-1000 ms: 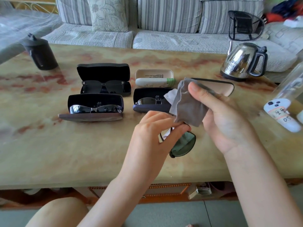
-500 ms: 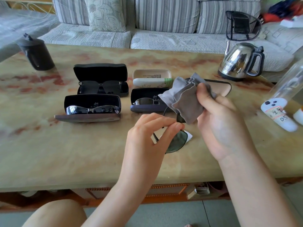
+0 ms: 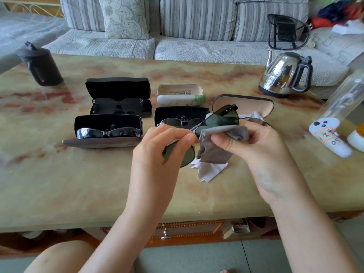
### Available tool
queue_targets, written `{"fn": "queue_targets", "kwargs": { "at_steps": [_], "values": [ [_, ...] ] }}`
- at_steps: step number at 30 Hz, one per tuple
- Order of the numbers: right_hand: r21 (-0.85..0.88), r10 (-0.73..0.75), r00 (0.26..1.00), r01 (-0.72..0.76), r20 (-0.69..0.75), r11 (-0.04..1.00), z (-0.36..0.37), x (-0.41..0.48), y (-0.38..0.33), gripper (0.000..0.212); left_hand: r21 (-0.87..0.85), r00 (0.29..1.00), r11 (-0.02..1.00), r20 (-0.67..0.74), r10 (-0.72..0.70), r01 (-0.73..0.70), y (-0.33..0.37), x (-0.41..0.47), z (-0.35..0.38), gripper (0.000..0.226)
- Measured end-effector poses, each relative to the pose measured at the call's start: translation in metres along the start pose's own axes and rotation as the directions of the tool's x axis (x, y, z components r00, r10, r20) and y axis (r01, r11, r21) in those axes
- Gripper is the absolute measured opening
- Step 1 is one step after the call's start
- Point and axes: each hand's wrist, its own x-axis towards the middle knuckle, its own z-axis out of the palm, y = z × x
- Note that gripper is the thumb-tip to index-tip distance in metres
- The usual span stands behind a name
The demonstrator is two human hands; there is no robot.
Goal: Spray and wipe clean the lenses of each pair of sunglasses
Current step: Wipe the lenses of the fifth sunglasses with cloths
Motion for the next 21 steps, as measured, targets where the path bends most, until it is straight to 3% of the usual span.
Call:
{"fn": "queue_targets", "kwargs": {
  "at_steps": [9,15,19,21],
  "values": [
    [0.078,0.014,1.0,-0.014,-0.001,0.997,0.01,-0.006,-0.001,0.027,0.004,1.0,1.0,-0.006,0.021,-0.021,0.001,0.0,0.002,0.011],
    [0.039,0.042,0.999,-0.043,0.034,0.998,0.002,-0.001,0.0,0.032,0.09,0.999,0.995,0.019,0.036,-0.038,0.002,0.002,0.0,0.011],
    [0.166,0.072,0.996,-0.078,0.044,0.983,-0.003,0.003,-0.002,0.029,0.114,0.995,0.992,0.088,0.043,-0.053,0.0,0.005,-0.003,0.016],
    [0.297,0.111,0.993,-0.119,0.044,0.947,-0.004,0.005,-0.003,0.017,0.123,0.991,0.99,0.122,0.056,-0.071,0.0,0.006,-0.004,0.018]
  ]
}}
